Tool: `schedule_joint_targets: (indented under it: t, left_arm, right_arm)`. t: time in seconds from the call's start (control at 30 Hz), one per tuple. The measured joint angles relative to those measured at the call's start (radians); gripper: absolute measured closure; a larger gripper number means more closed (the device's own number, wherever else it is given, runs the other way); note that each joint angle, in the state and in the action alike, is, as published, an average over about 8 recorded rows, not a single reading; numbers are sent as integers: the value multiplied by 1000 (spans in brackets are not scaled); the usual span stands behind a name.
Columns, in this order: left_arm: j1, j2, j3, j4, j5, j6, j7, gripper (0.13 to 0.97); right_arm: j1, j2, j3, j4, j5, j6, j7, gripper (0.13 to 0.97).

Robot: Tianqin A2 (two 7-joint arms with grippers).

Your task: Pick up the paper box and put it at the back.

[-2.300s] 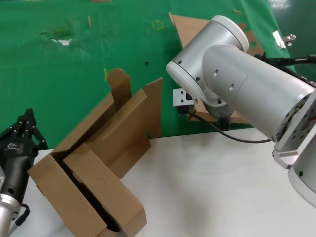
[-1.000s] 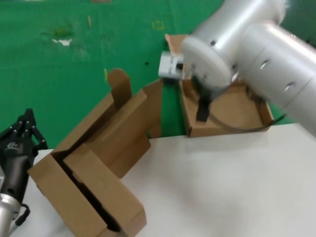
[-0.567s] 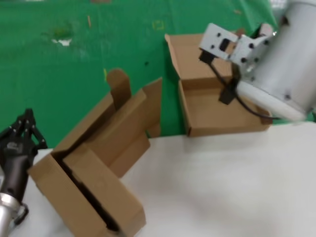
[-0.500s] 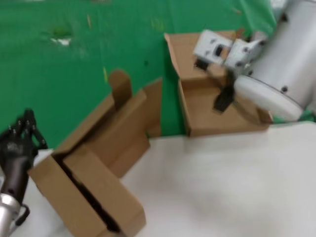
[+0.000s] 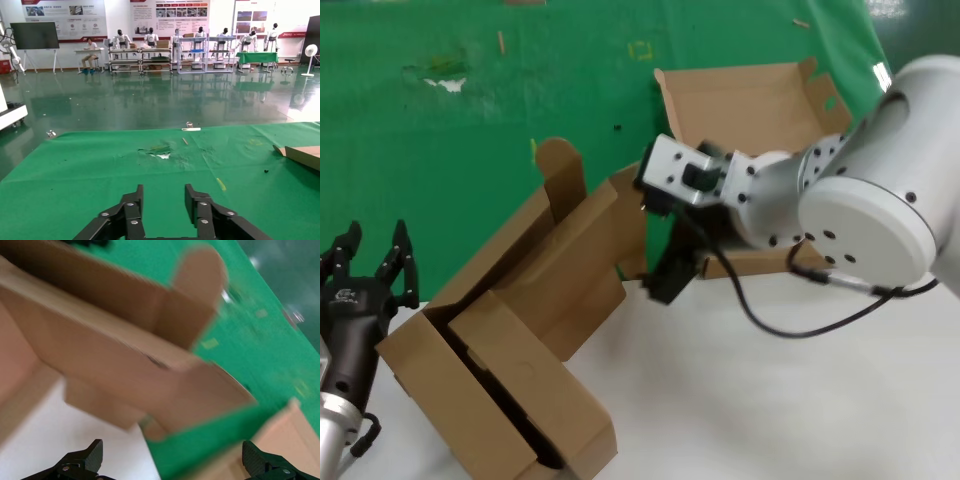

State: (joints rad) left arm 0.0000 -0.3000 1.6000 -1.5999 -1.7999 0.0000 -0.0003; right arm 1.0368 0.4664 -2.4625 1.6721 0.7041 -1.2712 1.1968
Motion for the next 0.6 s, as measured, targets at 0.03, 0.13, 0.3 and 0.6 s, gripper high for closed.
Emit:
schedule_joint_targets:
  t: [0.03, 0.13, 0.3, 0.6]
  left_arm:
    - [0, 0, 0, 0, 0, 0, 0, 792]
    - [0, 0, 0, 0, 0, 0, 0, 792]
    - [0, 0, 0, 0, 0, 0, 0, 679]
    - [0, 0, 0, 0, 0, 0, 0, 477]
  right_arm:
    - [-18, -3, 15, -1, 19, 22, -21, 129]
    - [-70, -11, 58, -5, 73, 85, -80, 129]
    - [-156, -25, 129, -11, 164, 190, -178, 129]
    - [-308, -49, 257, -21, 325, 377, -355, 129]
